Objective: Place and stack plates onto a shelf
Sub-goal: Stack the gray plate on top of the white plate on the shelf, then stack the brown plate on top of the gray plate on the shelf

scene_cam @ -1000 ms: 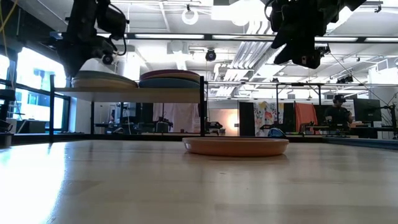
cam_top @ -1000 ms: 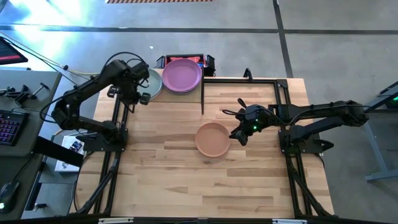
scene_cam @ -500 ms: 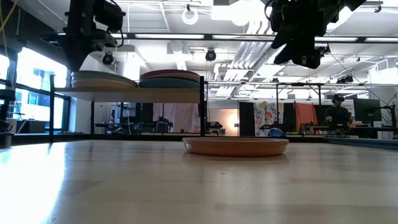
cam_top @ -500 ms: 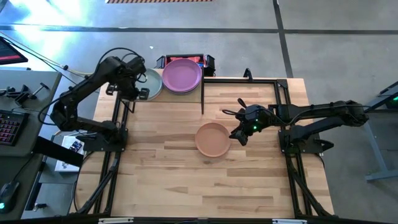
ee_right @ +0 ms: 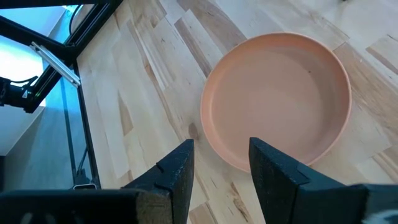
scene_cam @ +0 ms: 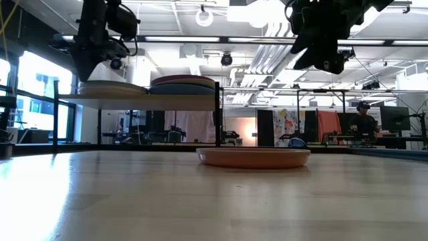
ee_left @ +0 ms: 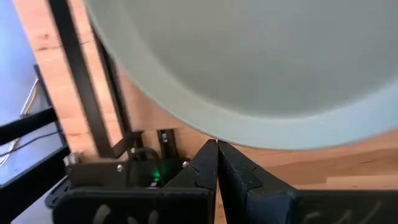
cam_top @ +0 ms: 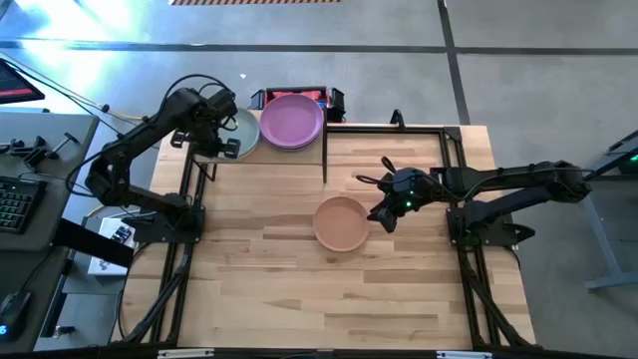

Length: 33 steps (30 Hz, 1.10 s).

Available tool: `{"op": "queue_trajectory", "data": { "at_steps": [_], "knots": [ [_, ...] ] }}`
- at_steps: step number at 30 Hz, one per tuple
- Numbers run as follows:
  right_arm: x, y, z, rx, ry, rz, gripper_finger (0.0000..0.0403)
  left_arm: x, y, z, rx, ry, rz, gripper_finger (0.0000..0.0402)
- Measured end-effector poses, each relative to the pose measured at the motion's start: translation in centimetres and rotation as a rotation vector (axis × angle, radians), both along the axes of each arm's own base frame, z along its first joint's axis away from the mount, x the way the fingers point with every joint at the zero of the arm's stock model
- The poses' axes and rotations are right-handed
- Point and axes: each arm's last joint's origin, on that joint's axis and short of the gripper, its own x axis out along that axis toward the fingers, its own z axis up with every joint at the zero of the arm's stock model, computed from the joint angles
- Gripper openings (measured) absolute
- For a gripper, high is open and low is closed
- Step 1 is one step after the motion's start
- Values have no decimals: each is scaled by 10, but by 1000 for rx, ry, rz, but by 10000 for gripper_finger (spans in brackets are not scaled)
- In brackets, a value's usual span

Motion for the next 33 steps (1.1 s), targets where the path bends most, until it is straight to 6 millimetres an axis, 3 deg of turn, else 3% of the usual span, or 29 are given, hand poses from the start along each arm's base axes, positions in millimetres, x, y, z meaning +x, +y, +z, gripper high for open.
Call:
{"op": "queue_trajectory", "data": {
  "at_steps": [10, 17, 25, 33],
  "knots": [
    [-1, 0, -1, 9, 13, -8, 135, 1, -16, 8, -33, -68, -70, 0],
    [-9, 1, -11, 48, 153, -92, 135, 0, -40, 21, -32, -188, -102, 0],
    [-13, 3, -42, 73, 257, -246, 135, 36, -75, 28, 30, -367, -272, 0],
    [0, 1, -57, 55, 293, -274, 135, 72, -98, 39, 115, -641, -389, 0]
  ]
}}
